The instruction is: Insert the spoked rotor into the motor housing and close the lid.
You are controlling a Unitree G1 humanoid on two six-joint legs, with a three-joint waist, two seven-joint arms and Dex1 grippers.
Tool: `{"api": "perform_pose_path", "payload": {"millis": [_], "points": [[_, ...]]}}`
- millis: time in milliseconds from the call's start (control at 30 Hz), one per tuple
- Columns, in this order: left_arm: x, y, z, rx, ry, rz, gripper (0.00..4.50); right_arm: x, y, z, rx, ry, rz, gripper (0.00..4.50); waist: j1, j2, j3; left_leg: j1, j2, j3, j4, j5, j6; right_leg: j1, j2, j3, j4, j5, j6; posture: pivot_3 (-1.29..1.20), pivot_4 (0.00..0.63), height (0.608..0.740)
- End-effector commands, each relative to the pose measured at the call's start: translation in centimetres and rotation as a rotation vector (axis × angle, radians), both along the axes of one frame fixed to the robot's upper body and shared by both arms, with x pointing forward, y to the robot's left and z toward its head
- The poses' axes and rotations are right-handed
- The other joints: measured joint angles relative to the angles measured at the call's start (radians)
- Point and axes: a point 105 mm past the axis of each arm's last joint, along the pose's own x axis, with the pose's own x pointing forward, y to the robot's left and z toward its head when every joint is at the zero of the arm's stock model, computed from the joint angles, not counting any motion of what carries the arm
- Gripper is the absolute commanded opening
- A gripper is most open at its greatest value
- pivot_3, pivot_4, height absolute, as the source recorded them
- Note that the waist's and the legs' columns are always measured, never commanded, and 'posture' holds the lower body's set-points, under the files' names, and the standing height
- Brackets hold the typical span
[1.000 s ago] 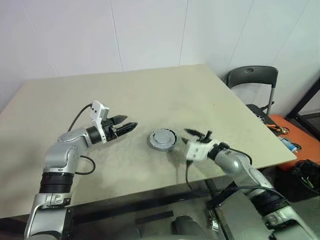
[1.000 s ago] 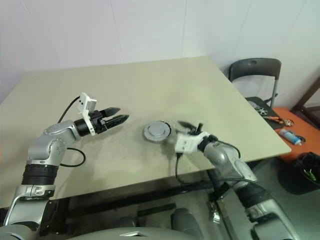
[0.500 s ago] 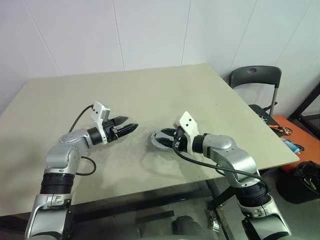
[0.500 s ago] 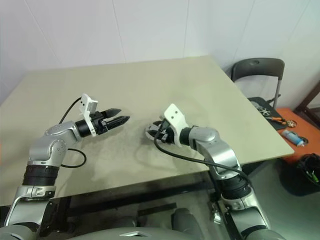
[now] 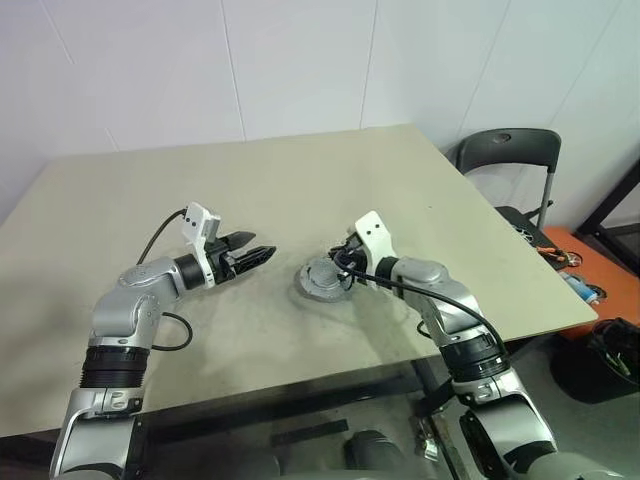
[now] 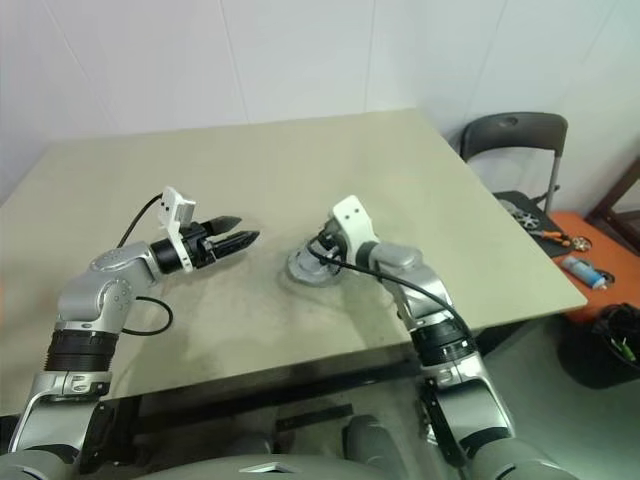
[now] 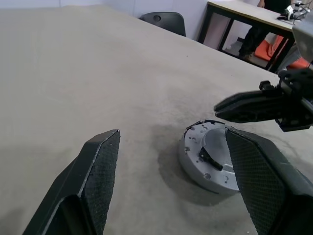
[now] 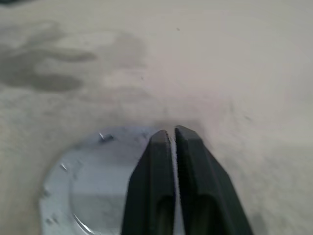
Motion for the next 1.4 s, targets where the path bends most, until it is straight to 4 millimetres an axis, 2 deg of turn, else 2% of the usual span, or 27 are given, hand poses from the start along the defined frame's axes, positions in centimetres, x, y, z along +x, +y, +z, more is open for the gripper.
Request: {"api": "perform_pose_path", "payload": {"millis": [33, 100, 233, 367, 400, 467, 567, 733, 1033, 1333, 1400], "points": [[0.0, 0.0, 1.4, -0.003, -0.058, 0.002, 3.64, 0.3, 0.1, 2.4, 0.084, -0.047, -0.015, 0.54, 0.0, 0.0, 0.0, -0.001, 0.0, 0.0, 0.0, 0.0, 0.0, -0.001, 0.0, 0.0, 0.0, 0.0, 0.0, 0.0, 0.0, 0.74], [0.1, 0.0, 1.4, -0.004, -0.058, 0.003, 3.64, -0.1, 0.2, 2.6, 0.094, -0.048, 0.012, 0.93, 0.001, 0.0, 0.0, -0.003, 0.0, 0.0, 0.001, 0.0, 0.0, -0.003, 0.0, 0.0, 0.001, 0.0, 0.0, 0.0, 0.0, 0.74], [0.2, -0.1, 1.4, -0.007, -0.057, 0.006, 3.64, -0.7, 0.5, 2.1, 0.074, -0.006, 0.043, 2.26, 0.001, 0.0, 0.0, -0.004, 0.0, 0.0, 0.001, 0.0, 0.0, -0.003, 0.0, 0.0, 0.001, 0.0, 0.0, 0.0, 0.0, 0.74], [0.1, -0.1, 1.3, -0.009, -0.056, 0.007, 3.64, -0.3, 0.0, 2.2, 0.076, -0.024, 0.005, 2.26, 0.0, 0.0, 0.0, -0.004, 0.0, 0.0, 0.001, 0.0, 0.0, -0.004, 0.0, 0.0, 0.001, 0.0, 0.0, 0.0, 0.0, 0.74], [0.1, -0.1, 1.3, -0.009, -0.056, 0.007, 3.64, -0.3, -0.1, 2.3, 0.081, -0.026, 0.009, 2.41, 0.0, 0.0, 0.0, -0.005, 0.0, 0.0, 0.001, 0.0, 0.0, -0.004, 0.0, 0.0, 0.001, 0.0, 0.0, 0.0, 0.0, 0.74], [0.1, -0.1, 1.3, -0.009, -0.056, 0.009, 3.64, -0.8, 0.2, 1.8, 0.057, -0.01, 0.042, 2.84, 0.001, 0.0, 0.0, -0.005, 0.0, 0.0, 0.001, 0.0, 0.0, -0.004, 0.0, 0.0, 0.001, 0.0, 0.0, 0.0, 0.0, 0.74], [0.1, -0.1, 1.3, -0.008, -0.057, 0.01, 3.64, -1.1, 0.5, 0.9, 0.032, 0.035, 0.05, 3.8, 0.0, 0.0, 0.0, -0.006, 0.0, 0.0, 0.001, 0.0, 0.0, -0.005, 0.0, 0.0, 0.001, 0.0, 0.0, 0.0, 0.0, 0.74], [0.1, -0.1, 1.3, -0.008, -0.055, 0.009, 3.64, -1.5, 0.9, -0.3, 0.001, 0.084, 0.068, 3.8, 0.001, 0.0, 0.0, -0.008, 0.0, 0.0, 0.002, 0.0, 0.0, -0.007, 0.0, 0.0, 0.002, 0.0, 0.0, 0.0, 0.0, 0.74], [0.0, -0.2, 1.2, -0.007, -0.053, 0.008, 3.64, -1.7, 1.6, -1.0, 0.01, 0.114, 0.07, 3.8, 0.0, 0.0, 0.0, -0.009, 0.0, 0.0, 0.002, 0.0, 0.0, -0.008, 0.0, 0.0, 0.002, 0.001, 0.0, 0.0, 0.0, 0.74], [-0.1, -0.1, 1.2, -0.005, -0.052, 0.008, 3.64, -1.0, 0.3, -2.8, -0.073, 0.091, 0.025, 3.8, 0.0, 0.0, 0.0, -0.008, 0.0, 0.0, 0.003, 0.0, 0.0, -0.007, 0.0, 0.0, 0.002, 0.001, 0.0, 0.0, 0.0, 0.74], [-0.1, -0.1, 1.2, -0.003, -0.053, 0.008, 3.64, -0.7, -0.1, -3.0, -0.076, 0.081, 0.002, 3.42, 0.0, 0.0, 0.0, -0.008, 0.0, 0.0, 0.003, 0.0, 0.0, -0.007, 0.0, 0.0, 0.003, 0.001, 0.0, 0.0, 0.0, 0.74]]}}
